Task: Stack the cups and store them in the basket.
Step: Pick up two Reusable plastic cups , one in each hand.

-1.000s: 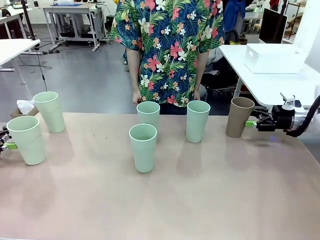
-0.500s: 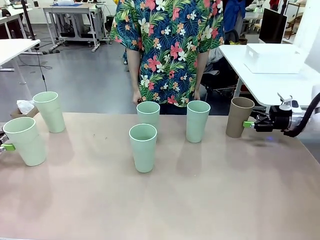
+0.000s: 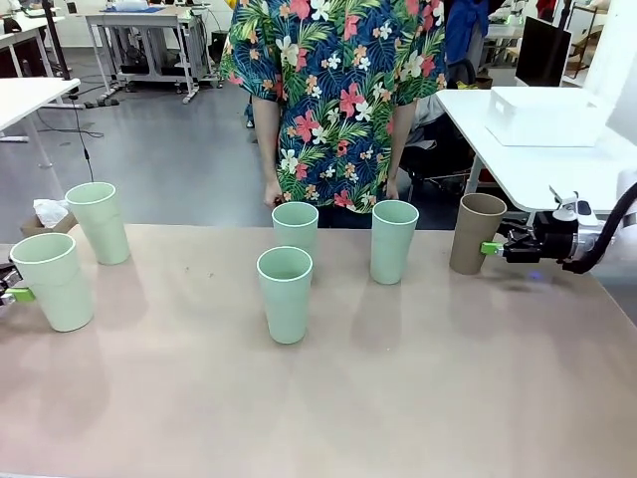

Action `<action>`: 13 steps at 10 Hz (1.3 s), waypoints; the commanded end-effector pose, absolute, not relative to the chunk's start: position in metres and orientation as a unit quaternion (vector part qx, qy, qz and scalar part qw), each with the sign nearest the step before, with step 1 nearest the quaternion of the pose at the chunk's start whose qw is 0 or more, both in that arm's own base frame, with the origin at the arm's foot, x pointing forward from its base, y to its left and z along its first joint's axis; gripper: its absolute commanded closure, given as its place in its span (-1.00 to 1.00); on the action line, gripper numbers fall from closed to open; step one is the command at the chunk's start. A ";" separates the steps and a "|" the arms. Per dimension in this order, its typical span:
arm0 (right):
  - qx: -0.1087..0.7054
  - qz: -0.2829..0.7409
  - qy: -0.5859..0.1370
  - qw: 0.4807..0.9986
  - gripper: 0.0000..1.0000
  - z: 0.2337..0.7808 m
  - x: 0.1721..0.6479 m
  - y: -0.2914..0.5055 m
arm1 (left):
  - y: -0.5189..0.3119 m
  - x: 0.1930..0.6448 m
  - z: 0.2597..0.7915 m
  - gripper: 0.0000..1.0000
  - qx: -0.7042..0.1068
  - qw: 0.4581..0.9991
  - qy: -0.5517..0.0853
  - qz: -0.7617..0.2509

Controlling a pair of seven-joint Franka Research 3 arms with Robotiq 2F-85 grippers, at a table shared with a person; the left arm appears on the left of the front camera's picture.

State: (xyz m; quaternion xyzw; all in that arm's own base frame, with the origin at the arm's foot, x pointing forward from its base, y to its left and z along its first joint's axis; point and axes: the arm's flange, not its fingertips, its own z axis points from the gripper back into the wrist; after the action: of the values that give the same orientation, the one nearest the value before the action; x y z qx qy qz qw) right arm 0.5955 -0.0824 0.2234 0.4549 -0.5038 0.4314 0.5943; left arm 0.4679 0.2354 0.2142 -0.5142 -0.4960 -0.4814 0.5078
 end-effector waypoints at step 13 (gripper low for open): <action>0.455 0.432 -0.503 0.594 -1.00 0.219 0.605 -0.052 | 0.219 0.454 0.218 -1.00 -0.491 0.509 -0.513 -0.487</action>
State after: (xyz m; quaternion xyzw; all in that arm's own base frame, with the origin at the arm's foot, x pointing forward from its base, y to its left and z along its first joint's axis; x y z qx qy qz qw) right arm 0.6005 -0.0565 0.2169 0.4634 -0.5013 0.4311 0.5901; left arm 0.4662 0.2305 0.2189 -0.5075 -0.5028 -0.4789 0.5102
